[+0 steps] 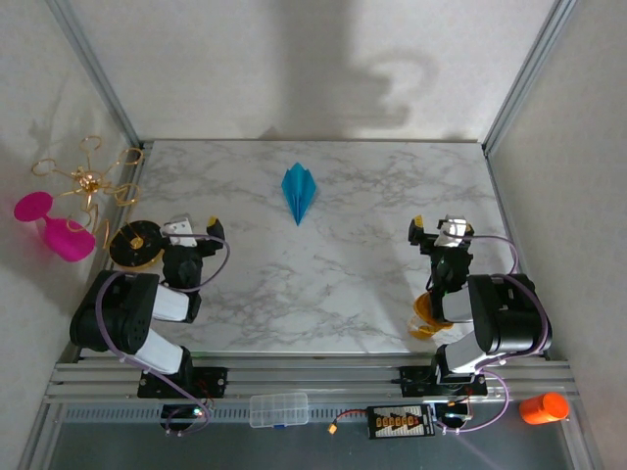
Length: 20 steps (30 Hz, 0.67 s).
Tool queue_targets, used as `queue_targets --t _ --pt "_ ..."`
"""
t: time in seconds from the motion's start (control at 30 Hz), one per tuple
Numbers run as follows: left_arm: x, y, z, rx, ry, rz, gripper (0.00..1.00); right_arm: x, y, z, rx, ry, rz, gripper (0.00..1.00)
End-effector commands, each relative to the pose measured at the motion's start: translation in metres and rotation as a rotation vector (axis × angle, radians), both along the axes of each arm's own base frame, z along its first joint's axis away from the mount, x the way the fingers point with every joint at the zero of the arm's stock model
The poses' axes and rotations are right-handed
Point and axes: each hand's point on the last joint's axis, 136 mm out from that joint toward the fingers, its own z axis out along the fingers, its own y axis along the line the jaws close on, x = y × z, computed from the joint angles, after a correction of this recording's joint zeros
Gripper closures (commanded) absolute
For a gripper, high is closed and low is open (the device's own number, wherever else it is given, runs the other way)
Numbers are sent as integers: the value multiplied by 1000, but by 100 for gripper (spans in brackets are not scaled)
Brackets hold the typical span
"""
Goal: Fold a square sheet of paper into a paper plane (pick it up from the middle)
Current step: Reset both arms
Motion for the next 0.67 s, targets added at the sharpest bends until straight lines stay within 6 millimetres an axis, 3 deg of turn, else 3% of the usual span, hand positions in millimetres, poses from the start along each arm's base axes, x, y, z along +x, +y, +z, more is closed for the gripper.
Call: queue_targets --t 0.0,0.63 --pt "2 2 -1 17 9 20 1 0 2 -19 8 61 22 1" --pt "3 2 -2 18 14 21 1 -1 2 -18 5 56 23 1"
